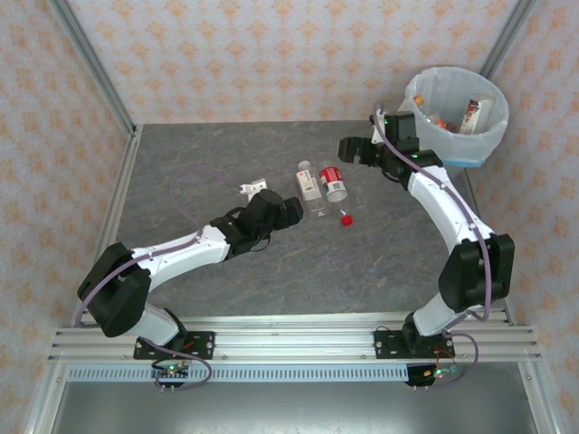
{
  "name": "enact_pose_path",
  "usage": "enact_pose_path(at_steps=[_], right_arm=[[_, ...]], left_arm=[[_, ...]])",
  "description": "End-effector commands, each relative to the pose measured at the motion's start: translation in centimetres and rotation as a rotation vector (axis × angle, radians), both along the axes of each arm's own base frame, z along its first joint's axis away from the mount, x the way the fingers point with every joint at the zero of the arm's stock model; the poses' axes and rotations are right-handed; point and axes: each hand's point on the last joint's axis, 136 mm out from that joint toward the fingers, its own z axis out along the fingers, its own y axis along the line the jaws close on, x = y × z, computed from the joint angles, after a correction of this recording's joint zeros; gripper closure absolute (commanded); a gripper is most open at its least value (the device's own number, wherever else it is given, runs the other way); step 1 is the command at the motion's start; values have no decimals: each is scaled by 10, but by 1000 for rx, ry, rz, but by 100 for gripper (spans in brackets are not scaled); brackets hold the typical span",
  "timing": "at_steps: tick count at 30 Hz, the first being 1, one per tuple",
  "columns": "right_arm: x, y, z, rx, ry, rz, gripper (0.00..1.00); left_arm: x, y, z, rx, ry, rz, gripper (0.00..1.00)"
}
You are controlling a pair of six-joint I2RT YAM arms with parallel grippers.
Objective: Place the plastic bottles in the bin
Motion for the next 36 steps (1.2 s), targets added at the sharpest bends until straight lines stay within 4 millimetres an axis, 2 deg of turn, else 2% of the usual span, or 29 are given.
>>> enact_pose_path(at_steps=[1, 7, 10, 17, 22, 36], right_arm=[[1, 5, -39, -29, 83, -16, 1], [7, 6, -81, -106, 186, -57, 3], [8, 9, -99, -115, 254, -49, 5], [6, 20, -137, -149, 385, 1, 17], [6, 23, -154, -175, 430, 18, 22], [12, 24, -179, -225, 492, 24, 22]], left_arm=[[2, 8, 4, -9, -21, 48, 0], [3, 9, 2, -23, -13, 57, 0], [3, 2, 2, -11, -4, 15, 0], [5, -6, -2, 3, 23, -17, 0], [6, -7, -1, 2, 24, -19, 0], [6, -7, -4, 19, 38, -18, 0]])
